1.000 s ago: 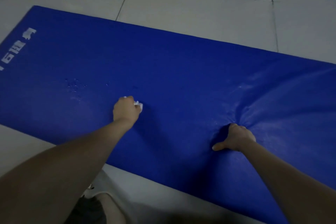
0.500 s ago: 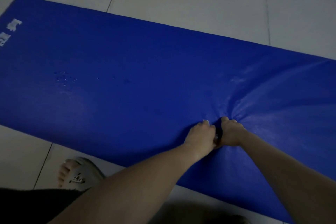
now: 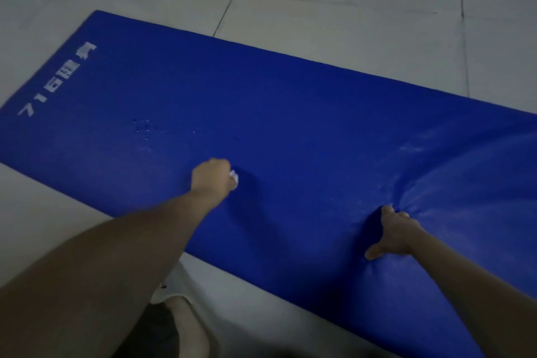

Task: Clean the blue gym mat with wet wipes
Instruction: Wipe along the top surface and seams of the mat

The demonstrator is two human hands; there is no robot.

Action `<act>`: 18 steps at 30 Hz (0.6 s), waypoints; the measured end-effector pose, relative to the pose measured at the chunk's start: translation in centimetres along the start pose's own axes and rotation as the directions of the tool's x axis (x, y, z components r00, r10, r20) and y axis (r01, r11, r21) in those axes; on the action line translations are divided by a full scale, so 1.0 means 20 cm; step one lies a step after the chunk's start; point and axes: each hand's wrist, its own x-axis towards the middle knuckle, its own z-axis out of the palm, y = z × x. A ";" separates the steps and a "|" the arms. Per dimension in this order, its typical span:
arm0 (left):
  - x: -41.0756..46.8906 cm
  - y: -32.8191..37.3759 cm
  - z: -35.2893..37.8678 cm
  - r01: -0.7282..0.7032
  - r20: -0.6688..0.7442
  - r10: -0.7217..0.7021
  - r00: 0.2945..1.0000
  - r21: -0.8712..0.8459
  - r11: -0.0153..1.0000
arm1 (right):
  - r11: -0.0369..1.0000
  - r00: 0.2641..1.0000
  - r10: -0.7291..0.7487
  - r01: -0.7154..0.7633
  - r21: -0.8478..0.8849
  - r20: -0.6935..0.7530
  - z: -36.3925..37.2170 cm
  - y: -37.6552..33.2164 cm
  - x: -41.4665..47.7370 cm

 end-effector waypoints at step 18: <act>-0.67 1.00 0.31 -0.637 0.118 0.667 0.736 -0.212 0.741 | 1.000 0.999 -0.028 0.028 -0.010 -0.044 0.02 0.01 0.03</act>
